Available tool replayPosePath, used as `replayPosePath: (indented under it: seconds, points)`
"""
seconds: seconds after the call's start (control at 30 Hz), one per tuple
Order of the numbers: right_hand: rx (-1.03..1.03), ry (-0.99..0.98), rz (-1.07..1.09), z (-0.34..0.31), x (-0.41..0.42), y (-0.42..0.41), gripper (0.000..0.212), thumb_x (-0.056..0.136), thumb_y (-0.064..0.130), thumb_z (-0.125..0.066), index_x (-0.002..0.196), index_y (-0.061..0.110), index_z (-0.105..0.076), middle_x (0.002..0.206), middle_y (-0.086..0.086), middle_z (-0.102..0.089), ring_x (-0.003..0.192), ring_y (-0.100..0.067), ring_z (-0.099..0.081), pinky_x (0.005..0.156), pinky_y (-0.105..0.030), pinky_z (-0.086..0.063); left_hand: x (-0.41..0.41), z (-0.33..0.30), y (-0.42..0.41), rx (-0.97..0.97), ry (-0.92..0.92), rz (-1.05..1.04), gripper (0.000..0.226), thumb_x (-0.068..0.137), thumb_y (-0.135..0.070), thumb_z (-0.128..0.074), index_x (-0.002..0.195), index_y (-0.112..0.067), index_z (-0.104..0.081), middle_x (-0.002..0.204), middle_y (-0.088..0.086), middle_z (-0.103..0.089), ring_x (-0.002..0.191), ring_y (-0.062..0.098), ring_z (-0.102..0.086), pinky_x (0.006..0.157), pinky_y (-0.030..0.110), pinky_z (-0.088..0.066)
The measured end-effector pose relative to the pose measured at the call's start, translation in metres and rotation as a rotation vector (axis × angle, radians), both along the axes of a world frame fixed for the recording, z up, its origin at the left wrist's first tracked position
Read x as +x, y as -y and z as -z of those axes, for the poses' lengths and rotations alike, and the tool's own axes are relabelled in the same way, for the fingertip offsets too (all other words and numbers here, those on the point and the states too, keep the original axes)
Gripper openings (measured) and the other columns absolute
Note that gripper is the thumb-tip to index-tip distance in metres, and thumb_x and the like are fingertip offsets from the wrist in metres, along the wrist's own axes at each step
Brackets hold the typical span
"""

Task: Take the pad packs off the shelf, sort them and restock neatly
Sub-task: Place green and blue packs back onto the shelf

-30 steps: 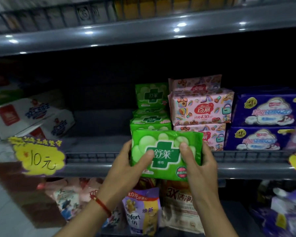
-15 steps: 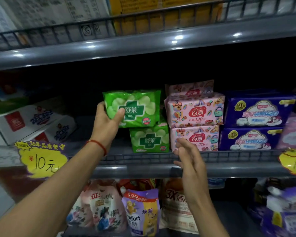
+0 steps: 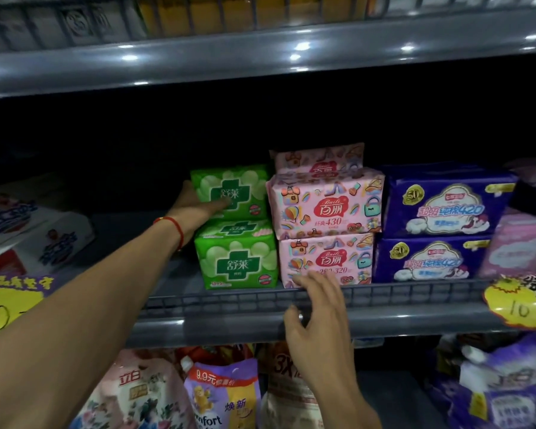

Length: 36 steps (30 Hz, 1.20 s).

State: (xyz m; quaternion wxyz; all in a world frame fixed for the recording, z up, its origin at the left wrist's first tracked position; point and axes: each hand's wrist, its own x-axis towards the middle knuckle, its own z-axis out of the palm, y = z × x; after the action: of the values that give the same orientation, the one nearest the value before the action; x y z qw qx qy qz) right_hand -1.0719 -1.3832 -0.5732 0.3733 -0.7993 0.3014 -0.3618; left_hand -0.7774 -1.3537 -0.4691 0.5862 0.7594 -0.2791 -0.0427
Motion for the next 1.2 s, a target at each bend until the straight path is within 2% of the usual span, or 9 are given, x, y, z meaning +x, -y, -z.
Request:
replayPosePath:
  seconds: [0.17, 0.23, 0.3, 0.4, 0.5, 0.67, 0.93, 1.07, 1.2]
  points:
    - [-0.017, -0.039, -0.013, 0.001, 0.004, 0.000, 0.046, 0.099, 0.024, -0.058, 0.143, 0.031, -0.051, 0.162, 0.017, -0.026, 0.153, 0.001, 0.004, 0.128, -0.033, -0.010, 0.002, -0.001, 0.006, 0.031, 0.012, 0.014, 0.089, 0.055, -0.043, -0.096, 0.125, -0.014, -0.051, 0.110, -0.001, -0.072, 0.097, 0.017, -0.072, 0.085, 0.038, -0.061]
    - [-0.032, -0.050, -0.005, 0.002, 0.006, -0.001, 0.045, 0.098, 0.024, -0.059, 0.142, 0.030, -0.052, 0.162, 0.015, -0.027, 0.154, -0.001, 0.005, 0.128, -0.038, -0.014, -0.001, -0.004, 0.007, 0.061, 0.003, 0.014, 0.091, 0.059, -0.042, -0.096, 0.128, -0.014, -0.044, 0.113, -0.001, -0.069, 0.099, 0.018, -0.070, 0.089, 0.040, -0.059]
    - [-0.048, -0.047, 0.000, 0.004, 0.007, -0.002, 0.045, 0.097, 0.023, -0.061, 0.141, 0.030, -0.054, 0.161, 0.014, -0.028, 0.154, -0.003, 0.005, 0.128, -0.042, -0.015, -0.004, -0.009, 0.007, 0.088, -0.031, 0.025, 0.096, 0.059, -0.041, -0.097, 0.132, -0.016, -0.039, 0.116, 0.000, -0.067, 0.100, 0.020, -0.068, 0.090, 0.042, -0.058]
    - [-0.060, -0.035, 0.005, 0.005, 0.009, -0.002, 0.045, 0.095, 0.021, -0.062, 0.139, 0.028, -0.055, 0.160, 0.013, -0.031, 0.155, -0.004, 0.006, 0.128, -0.046, -0.015, 0.002, -0.015, 0.004, 0.109, -0.123, 0.065, 0.121, 0.031, -0.052, -0.100, 0.133, -0.021, -0.042, 0.115, 0.001, -0.070, 0.097, 0.022, -0.072, 0.083, 0.048, -0.062]
    - [-0.076, -0.030, 0.003, 0.008, 0.010, -0.003, 0.046, 0.094, 0.019, -0.062, 0.139, 0.027, -0.056, 0.159, 0.011, -0.033, 0.156, -0.006, 0.006, 0.127, -0.049, -0.015, 0.010, -0.015, 0.005, 0.114, -0.180, 0.108, 0.133, 0.024, -0.049, -0.102, 0.139, -0.022, -0.041, 0.119, 0.004, -0.070, 0.098, 0.025, -0.073, 0.080, 0.052, -0.062]
    - [-0.108, -0.062, 0.003, 0.010, 0.011, -0.001, 0.050, 0.093, 0.019, -0.064, 0.141, 0.026, -0.054, 0.161, 0.009, -0.032, 0.156, -0.009, 0.007, 0.128, -0.049, -0.012, -0.004, -0.018, 0.004, 0.153, -0.166, 0.088, 0.102, 0.057, -0.026, -0.098, 0.138, -0.018, -0.036, 0.118, 0.004, -0.066, 0.100, 0.023, -0.069, 0.085, 0.049, -0.061]
    - [-0.165, -0.050, -0.014, 0.013, 0.007, 0.002, 0.053, 0.092, 0.017, -0.065, 0.144, 0.024, -0.055, 0.163, 0.003, -0.033, 0.158, -0.018, -0.002, 0.127, -0.051, -0.013, -0.036, -0.012, -0.041, 0.016, 0.017, -0.073, 0.085, 0.086, -0.026, -0.078, 0.155, -0.019, -0.029, 0.138, 0.005, -0.053, 0.118, 0.020, -0.057, 0.096, 0.031, -0.049]
    - [-0.278, -0.091, -0.005, 0.013, 0.003, -0.015, 0.053, 0.087, 0.028, -0.059, 0.139, 0.024, -0.060, 0.157, -0.003, -0.043, 0.152, -0.028, -0.025, 0.126, -0.054, -0.013, -0.101, 0.020, -0.131, -0.141, 0.302, -0.179, 0.043, 0.087, -0.003, -0.067, 0.126, -0.017, -0.056, 0.120, 0.001, -0.063, 0.104, 0.011, -0.062, 0.092, 0.024, -0.053]
    - [-0.311, -0.094, -0.092, 0.013, 0.000, -0.051, 0.053, 0.084, 0.032, -0.054, 0.134, 0.021, -0.064, 0.147, -0.006, -0.052, 0.141, -0.027, -0.038, 0.119, -0.054, -0.031, -0.176, 0.096, -0.240, -0.016, 0.272, -0.207, 0.045, 0.082, 0.012, -0.065, 0.110, -0.023, -0.062, 0.109, -0.011, -0.067, 0.096, 0.000, -0.064, 0.082, 0.015, -0.051]
